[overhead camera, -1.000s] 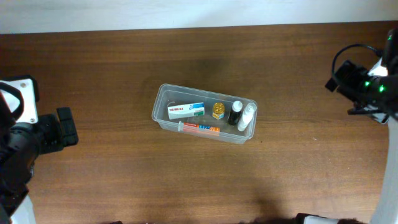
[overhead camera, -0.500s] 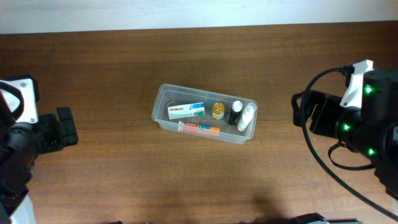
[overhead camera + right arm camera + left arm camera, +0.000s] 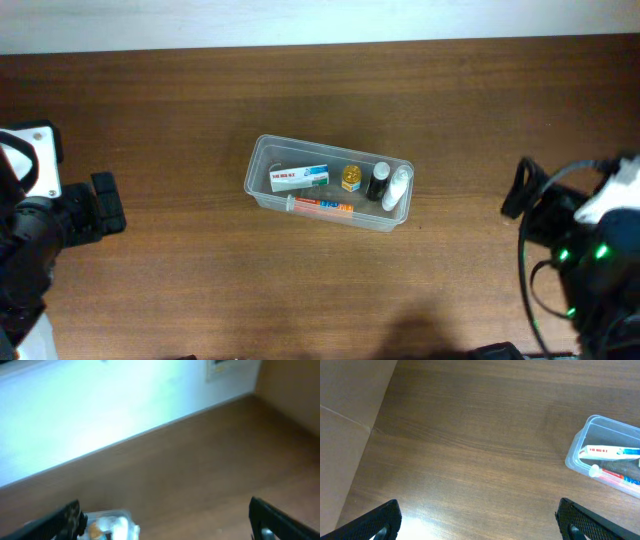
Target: Pack container
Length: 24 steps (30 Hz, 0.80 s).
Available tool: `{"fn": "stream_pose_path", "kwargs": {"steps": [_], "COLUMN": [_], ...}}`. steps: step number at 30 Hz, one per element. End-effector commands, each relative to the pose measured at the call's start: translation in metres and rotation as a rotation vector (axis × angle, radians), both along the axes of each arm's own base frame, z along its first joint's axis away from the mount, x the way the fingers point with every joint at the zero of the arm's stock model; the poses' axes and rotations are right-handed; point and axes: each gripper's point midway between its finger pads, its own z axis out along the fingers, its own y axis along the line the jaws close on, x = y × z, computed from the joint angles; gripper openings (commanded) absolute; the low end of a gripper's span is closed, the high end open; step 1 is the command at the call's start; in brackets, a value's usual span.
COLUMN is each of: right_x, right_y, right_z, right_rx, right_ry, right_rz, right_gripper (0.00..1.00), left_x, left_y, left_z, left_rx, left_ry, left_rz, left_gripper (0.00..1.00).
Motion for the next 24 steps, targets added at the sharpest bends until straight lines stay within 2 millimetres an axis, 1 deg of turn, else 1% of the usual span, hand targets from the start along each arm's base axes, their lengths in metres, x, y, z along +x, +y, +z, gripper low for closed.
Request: {"fn": "stream_pose_path", "kwargs": {"steps": [1, 5, 7, 8, 12, 17, 22, 24], "right_x": [-0.008, -0.021, -0.027, -0.029, -0.029, -0.034, -0.035, -0.036], "right_y": [-0.013, -0.008, -0.007, -0.007, -0.007, -0.012, -0.014, -0.014], "right_z": [-0.056, -0.135, -0.167, -0.177, -0.205, -0.239, -0.260, -0.271], "right_rx": [-0.049, -0.020, 0.003, 0.013, 0.038, 0.039, 0.040, 0.039], "right_ry": [0.047, 0.118, 0.136, 0.134, 0.098, 0.110, 0.109, 0.136], "right_rz": [-0.061, -0.018, -0.007, -0.003, 0.001, -0.023, -0.038, -0.038], "right_gripper": [0.98, 0.98, 0.98, 0.98, 0.98, 0.98, 0.98, 0.98], "left_x": [-0.001, -0.001, -0.001, -0.001, -0.001, -0.001, -0.001, -0.001], "left_y": [0.002, 0.002, 0.002, 0.002, 0.002, 0.002, 0.002, 0.002], "left_z": [0.002, 0.002, 0.002, 0.002, 0.002, 0.002, 0.002, 0.002], "left_rx": [-0.003, -0.003, -0.003, -0.003, -0.004, -0.004, -0.003, -0.003], "left_ry": [-0.008, -0.008, -0.008, -0.008, -0.008, -0.008, -0.008, -0.008], "left_rz": [0.018, 0.018, 0.017, 0.018, 0.018, 0.018, 0.018, 0.018], "left_gripper": [1.00, 1.00, 1.00, 1.00, 1.00, 1.00, 1.00, 1.00]}}
